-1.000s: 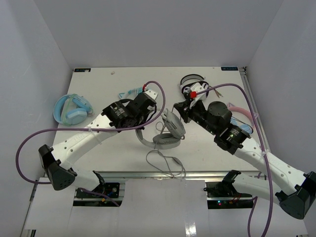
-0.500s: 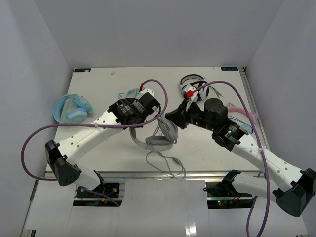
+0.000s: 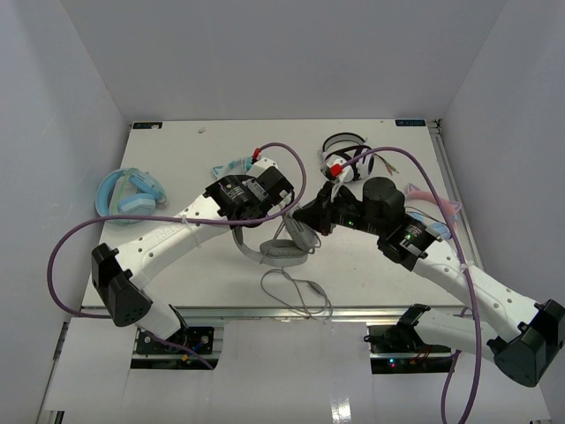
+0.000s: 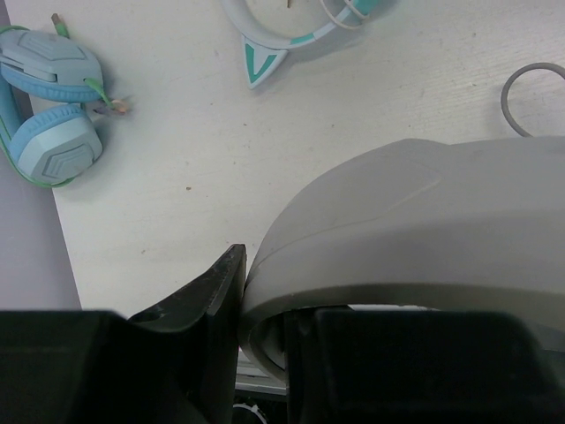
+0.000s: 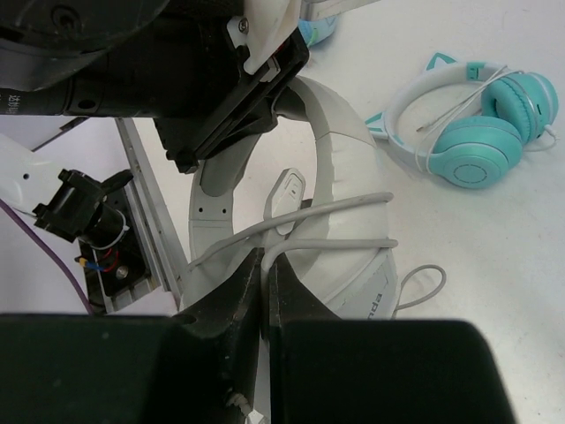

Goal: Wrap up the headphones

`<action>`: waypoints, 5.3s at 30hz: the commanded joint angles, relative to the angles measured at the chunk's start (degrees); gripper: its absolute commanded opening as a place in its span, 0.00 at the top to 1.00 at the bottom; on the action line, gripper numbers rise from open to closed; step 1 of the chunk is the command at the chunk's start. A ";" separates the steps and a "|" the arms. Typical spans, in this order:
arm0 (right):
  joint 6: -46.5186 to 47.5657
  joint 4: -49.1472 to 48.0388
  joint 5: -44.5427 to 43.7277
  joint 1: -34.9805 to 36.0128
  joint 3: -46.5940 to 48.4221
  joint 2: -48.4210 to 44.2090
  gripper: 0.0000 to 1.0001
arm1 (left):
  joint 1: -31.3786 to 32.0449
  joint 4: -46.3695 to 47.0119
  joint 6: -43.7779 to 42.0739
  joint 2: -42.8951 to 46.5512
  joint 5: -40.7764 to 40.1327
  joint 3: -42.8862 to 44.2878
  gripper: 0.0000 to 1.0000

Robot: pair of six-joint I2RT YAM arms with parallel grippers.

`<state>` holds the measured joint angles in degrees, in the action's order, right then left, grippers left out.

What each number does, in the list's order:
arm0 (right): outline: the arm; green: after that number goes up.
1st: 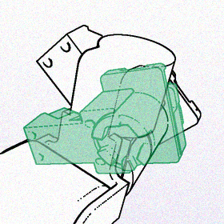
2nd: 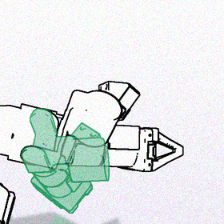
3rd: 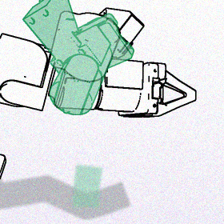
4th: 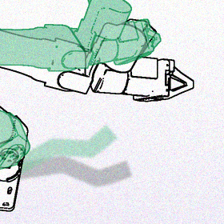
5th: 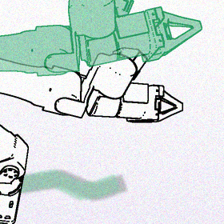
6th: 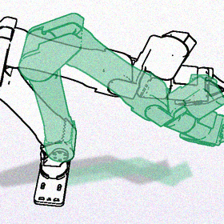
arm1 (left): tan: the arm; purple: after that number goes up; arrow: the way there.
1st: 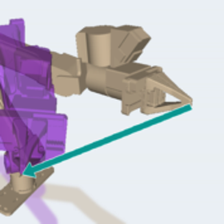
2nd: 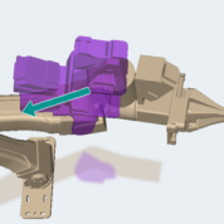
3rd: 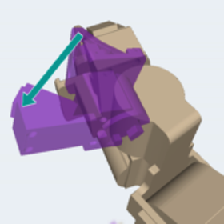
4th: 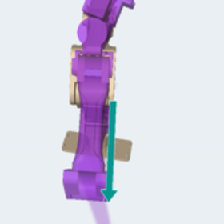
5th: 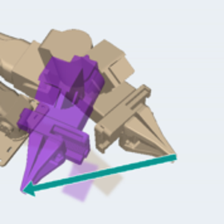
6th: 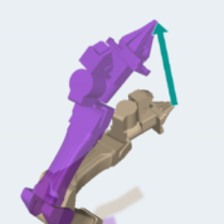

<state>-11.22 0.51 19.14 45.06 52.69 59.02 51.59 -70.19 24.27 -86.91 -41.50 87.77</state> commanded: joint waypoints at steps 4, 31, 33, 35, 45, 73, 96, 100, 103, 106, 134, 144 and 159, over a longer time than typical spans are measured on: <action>-6.79 -14.34 14.21 0.91 -2.16 0.18 0.85 | -0.60 2.16 6.16 1.11 -3.81 3.66 1.00; -9.13 -24.46 5.49 4.09 -10.70 -0.82 0.90 | -3.37 10.64 13.53 7.80 4.38 6.68 1.00; -8.78 -24.37 4.53 4.65 -10.82 -0.70 0.90 | -3.43 11.01 13.82 8.00 5.16 6.86 1.00; -8.60 -24.55 4.07 5.00 -11.11 -0.45 0.90 | -3.43 11.26 14.05 8.03 5.72 7.25 1.00; -8.10 -24.94 2.69 5.92 -8.75 0.88 0.87 | -3.35 15.13 15.30 9.30 5.79 4.84 1.00; -5.78 -23.60 -4.85 8.49 -9.44 1.42 0.87 | -4.02 16.30 17.25 11.87 3.99 5.49 1.00; -0.84 -43.18 -15.02 11.54 -21.10 4.70 0.64 | -4.04 17.96 19.58 17.19 5.52 4.45 1.00; 1.24 -52.99 -15.76 11.96 -24.39 6.71 0.60 | -3.96 18.60 20.02 18.72 6.62 3.52 1.00; 2.07 -59.51 -17.12 11.98 -25.97 8.16 0.58 | -4.01 19.42 20.30 19.86 7.67 2.82 1.00; 2.80 -65.31 -18.55 12.05 -26.69 10.88 0.56 | -3.98 20.07 20.46 20.70 8.44 2.41 1.00; -3.40 -98.79 -19.84 11.90 -25.08 36.04 0.53 | -4.04 24.15 22.04 26.19 10.23 -1.89 1.00; -6.93 -104.27 -17.97 11.90 -25.95 44.82 0.62 | -3.96 24.90 20.94 26.18 10.63 -0.24 1.00; -8.81 -108.62 -23.71 7.96 -35.19 47.58 0.92 | -4.04 14.75 17.04 26.09 6.87 16.81 1.00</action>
<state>-18.63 -75.22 -1.93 54.88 19.52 105.38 47.72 -55.76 40.71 -63.22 -32.53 99.22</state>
